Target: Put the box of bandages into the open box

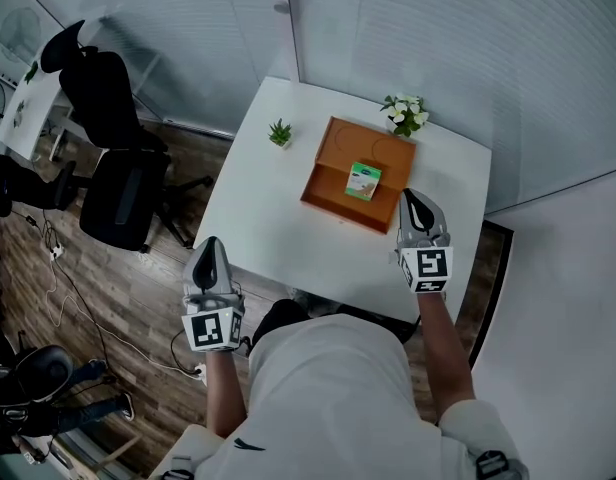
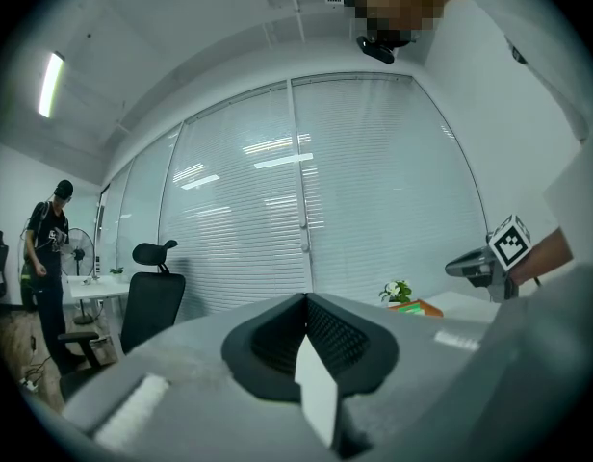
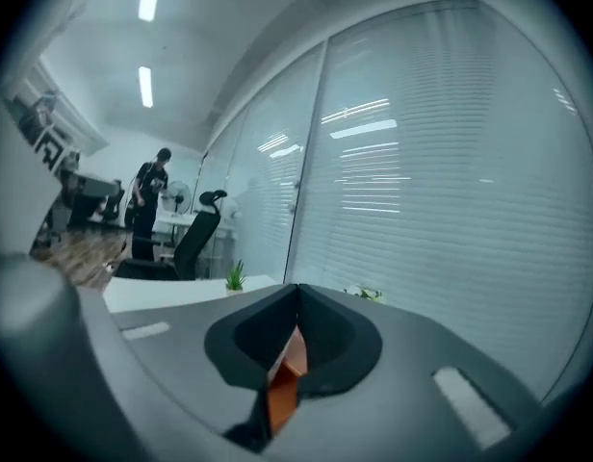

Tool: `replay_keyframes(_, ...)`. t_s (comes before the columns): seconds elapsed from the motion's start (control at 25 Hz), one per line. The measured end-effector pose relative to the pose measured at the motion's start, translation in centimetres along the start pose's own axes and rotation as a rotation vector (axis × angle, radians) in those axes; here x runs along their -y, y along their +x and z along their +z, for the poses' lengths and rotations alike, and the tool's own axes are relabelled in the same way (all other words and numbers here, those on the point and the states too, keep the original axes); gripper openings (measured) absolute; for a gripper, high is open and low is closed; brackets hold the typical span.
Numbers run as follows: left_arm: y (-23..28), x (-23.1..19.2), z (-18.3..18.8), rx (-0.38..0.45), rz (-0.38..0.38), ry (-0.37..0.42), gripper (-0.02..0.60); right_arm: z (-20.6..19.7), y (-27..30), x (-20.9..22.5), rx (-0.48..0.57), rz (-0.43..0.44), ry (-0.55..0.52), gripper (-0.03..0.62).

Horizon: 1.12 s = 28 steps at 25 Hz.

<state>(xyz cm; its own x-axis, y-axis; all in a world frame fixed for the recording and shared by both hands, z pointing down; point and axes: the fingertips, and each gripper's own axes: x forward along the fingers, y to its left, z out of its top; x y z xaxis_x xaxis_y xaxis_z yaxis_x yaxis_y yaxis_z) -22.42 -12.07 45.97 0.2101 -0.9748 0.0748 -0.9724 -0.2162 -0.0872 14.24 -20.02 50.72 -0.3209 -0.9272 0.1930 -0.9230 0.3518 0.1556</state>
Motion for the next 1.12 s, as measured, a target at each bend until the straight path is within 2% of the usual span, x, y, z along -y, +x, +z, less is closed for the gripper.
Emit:
replay_keyframes(0.12,0.1,0.3,0.1,0.005,-0.005,-0.002,0.006,0.3,-1.8,0.7,0.024,-0.031,0.109,0.005)
replay_keyframes(0.36,0.0,0.6,0.3,0.016,-0.010,-0.007,0.006,0.1,-5.1,1.6,0.041,-0.104,0.210,0.005)
replay_keyframes(0.64,-0.3,1.1,0.5,0.023,-0.019,-0.006,0.006,0.1,-6.8,1.8,0.036,-0.113,0.189,0.005)
replay_keyframes(0.84,-0.8,1.7,0.7,0.024,-0.025,-0.001,0.006,0.9,-7.2,1.3,0.050,-0.085,0.177,0.005)
replay_keyframes(1.12,-1.9,2.5,1.4,0.042,-0.029,0.000,0.006,3.5,-10.0,0.0,0.148,-0.029,0.138,0.003)
